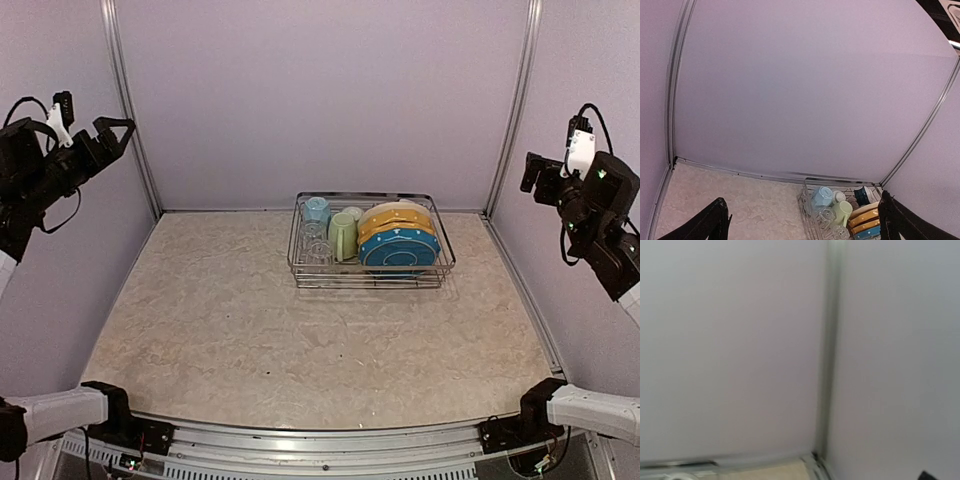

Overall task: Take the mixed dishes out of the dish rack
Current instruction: Grab the plate from the dish rack.

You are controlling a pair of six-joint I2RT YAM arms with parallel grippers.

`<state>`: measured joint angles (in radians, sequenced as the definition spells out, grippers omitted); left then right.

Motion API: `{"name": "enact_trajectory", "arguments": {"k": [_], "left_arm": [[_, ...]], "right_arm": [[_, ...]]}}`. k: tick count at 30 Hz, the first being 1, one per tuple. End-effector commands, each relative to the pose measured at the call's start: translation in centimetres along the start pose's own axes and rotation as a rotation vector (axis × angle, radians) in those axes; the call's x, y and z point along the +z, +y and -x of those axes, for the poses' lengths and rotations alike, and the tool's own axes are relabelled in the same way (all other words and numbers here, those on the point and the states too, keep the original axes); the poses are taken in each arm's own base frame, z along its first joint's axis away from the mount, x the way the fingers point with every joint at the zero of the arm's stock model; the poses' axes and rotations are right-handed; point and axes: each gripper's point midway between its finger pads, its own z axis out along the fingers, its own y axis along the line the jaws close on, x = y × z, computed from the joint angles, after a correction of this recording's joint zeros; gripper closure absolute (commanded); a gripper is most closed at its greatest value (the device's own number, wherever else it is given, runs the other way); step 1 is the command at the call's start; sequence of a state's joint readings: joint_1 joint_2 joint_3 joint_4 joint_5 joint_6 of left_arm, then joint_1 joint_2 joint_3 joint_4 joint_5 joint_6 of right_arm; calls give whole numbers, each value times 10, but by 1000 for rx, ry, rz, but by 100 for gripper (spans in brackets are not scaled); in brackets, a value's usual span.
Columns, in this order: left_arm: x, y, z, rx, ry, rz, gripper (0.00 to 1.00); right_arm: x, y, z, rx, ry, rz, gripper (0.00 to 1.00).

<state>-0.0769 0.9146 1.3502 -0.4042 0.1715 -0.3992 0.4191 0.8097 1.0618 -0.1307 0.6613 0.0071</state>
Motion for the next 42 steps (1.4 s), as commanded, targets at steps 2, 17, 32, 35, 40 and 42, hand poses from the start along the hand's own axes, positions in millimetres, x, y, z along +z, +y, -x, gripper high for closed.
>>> {"name": "enact_trajectory", "arguments": {"k": [2,17,32,35,40,42], "left_arm": [[31,19,-27,-36,89,-14,1],[64,36,-73,-123,249,-81,1],[88,3,-119,-203,439,-242,1],[91,-2,-127,-211,467,-255,1],[95,-9,-141,-216,507,-273,1],[98,-9,-147,-221,524,-274,1]], "right_arm": [[13,-25,-47,-1,161,-74,0],[24,0,-145,17,440,137,0],[23,123,-173,-262,498,809,1],[16,145,-175,-366,458,928,3],[-9,167,-181,-514,321,1168,12],[-13,171,-182,-545,288,1213,11]]}}
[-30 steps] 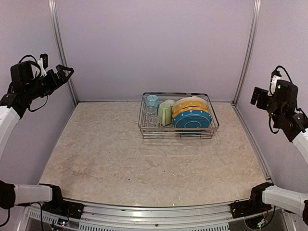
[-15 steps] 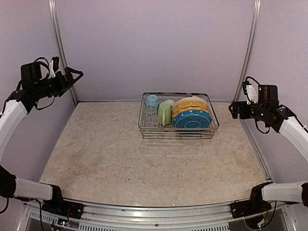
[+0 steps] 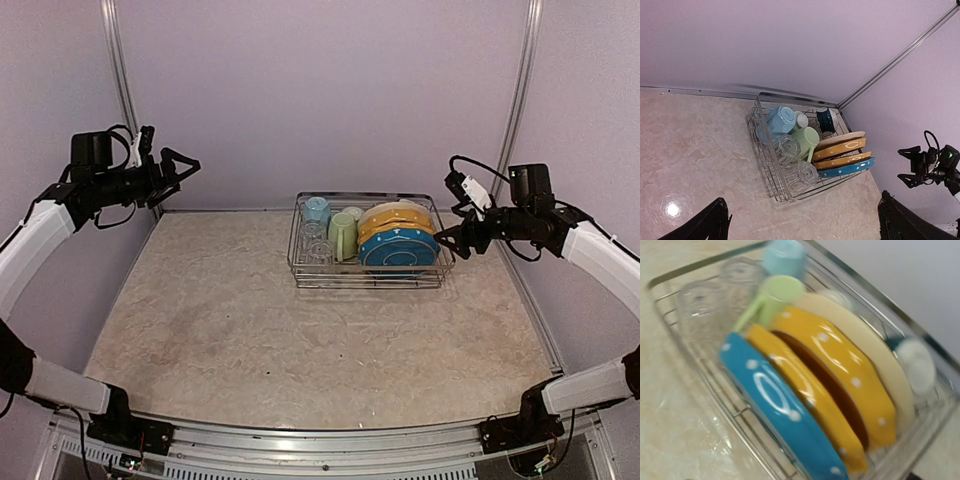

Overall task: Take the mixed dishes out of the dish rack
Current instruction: Grab the plate from the dish rack.

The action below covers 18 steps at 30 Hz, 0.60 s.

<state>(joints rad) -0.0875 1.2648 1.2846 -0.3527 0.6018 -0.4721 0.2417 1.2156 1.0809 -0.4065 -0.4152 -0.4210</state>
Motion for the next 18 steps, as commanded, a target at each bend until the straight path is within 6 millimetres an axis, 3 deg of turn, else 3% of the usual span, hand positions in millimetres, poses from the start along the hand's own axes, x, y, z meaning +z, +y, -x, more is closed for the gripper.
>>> {"name": "enact_trajectory", "arguments": {"k": [1,8,12,18], "left_arm": [[9,-3,-4,-18,39,-22,1],[24,6,-14,-63,90,-35,1],[29,11,-18,-73,101,-29,1],[35,17,-22,-89,121,-29,1]], "right_arm": [[3,30,5,-244,-75,160,12],[18,34,1,-353,-49,251,11],[37,23,-5,-370,-3,264,13],[60,19,-11,-363,35,329,24]]}}
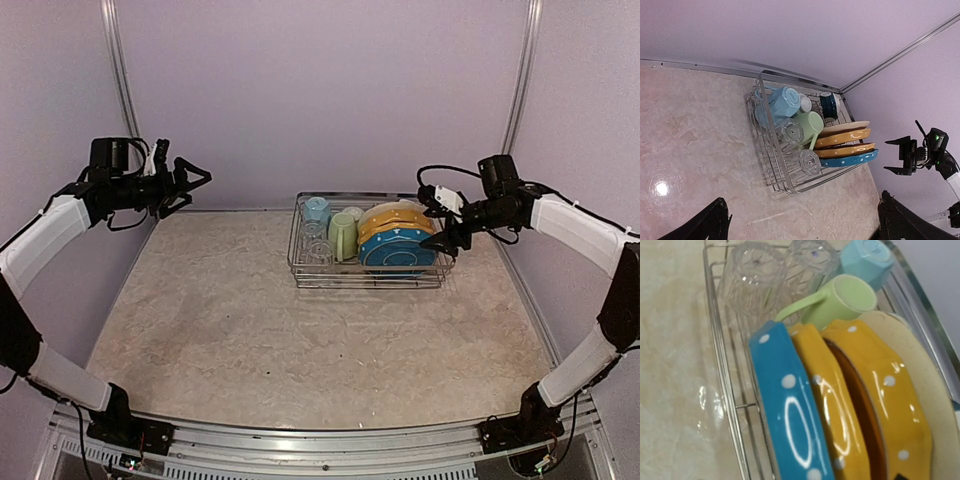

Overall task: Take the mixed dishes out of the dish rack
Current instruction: Grab the plate from the dish rack.

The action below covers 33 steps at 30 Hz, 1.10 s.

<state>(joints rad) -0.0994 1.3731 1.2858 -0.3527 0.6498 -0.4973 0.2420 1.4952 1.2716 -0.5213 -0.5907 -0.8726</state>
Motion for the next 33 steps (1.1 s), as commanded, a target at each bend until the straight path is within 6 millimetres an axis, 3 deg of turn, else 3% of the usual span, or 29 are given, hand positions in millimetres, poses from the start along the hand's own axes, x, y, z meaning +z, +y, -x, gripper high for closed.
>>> {"name": "enact_trajectory", "arguments": {"k": [1,5,9,17,27,33], "left_arm": [[4,-3,1,-6,17,-16,1],[6,-1,0,-6,22,-12,1],[6,0,-1,-6,24,-8,1],[10,3,-3,-22,38,-10,1],[17,12,-7,-28,64,15,1],[19,10,-8,-36,74,1,1]], "right_arm": [[11,8,0,-11,0,96,26],[24,15,-11,6,11,165,32],[38,21,-22,33,39,251,45],[57,12,-31,20,46,287,59],[70,10,-38,28,62,347,54],[73,7,-33,35,46,368,64]]}}
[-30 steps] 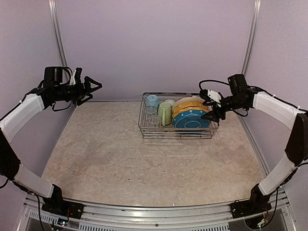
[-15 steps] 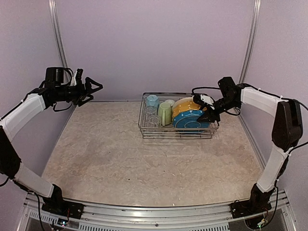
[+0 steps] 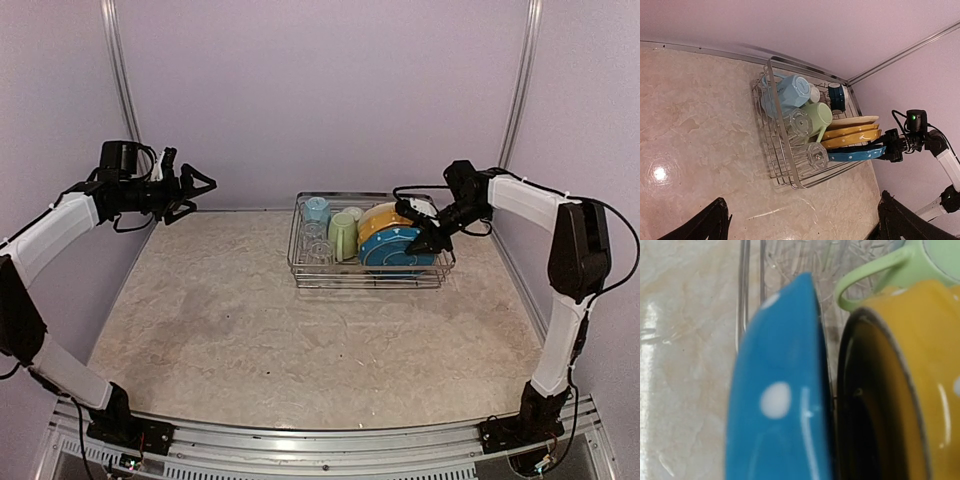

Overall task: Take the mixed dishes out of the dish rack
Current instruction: Grab the plate from the dish rack.

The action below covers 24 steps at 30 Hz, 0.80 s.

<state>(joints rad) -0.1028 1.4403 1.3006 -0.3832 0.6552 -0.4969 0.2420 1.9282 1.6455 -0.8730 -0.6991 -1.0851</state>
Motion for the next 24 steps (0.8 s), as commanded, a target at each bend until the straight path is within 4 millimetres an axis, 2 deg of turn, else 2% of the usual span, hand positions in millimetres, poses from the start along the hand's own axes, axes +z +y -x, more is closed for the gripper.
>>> {"name": "enact_trajectory", "arguments": {"k": [1,7,18,24], "left_arm": [[1,-9,3,10,13,-29,1],[-1,-13,3,9,11,-41,1],[-1,-17,2,2,16,-59,1],[-1,-18,2,2,14,-63,1]], "right_arm": [[1,-1,9,-8,-24,31,66],[0,-3,16,-11,-42,38,74],[-17,-3,43,-34,-111,44,100],[-28,1,61,-42,-173,69,100]]}}
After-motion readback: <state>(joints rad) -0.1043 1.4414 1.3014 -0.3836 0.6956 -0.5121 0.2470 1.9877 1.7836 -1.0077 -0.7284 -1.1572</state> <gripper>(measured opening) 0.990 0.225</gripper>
